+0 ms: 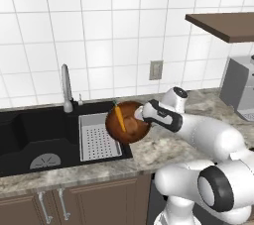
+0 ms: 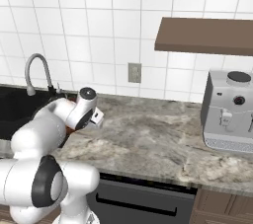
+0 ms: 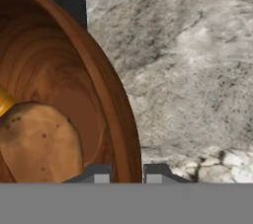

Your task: Dump the potato and carrot from the bowl so the bowl can be washed. Place the bowl in the sink after clearing the leftovers.

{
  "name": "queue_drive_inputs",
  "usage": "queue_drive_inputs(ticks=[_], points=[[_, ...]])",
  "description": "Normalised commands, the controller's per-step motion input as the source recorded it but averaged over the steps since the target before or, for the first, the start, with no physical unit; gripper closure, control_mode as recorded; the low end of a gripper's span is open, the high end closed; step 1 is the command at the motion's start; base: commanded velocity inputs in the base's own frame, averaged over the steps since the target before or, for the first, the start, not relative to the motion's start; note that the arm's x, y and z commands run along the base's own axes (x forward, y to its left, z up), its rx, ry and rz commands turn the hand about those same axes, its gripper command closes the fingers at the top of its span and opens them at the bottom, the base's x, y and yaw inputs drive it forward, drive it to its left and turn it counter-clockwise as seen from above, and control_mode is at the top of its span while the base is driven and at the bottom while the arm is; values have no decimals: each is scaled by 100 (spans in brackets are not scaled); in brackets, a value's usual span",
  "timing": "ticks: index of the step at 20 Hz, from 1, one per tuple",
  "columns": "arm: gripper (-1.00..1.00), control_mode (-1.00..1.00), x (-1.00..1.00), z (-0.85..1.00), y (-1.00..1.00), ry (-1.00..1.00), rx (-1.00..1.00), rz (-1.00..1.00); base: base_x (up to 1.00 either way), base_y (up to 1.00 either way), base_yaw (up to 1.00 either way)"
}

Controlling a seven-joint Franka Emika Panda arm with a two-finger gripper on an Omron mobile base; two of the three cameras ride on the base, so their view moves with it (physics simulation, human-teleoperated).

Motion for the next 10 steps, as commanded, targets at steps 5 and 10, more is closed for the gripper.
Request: queue_drive_inputs(ticks=[5,10], points=[[100,-100,11,0,22,4,-7,-2,0,0,0],[100,-100,2,-1,16,3,-16,0,0,0,0]])
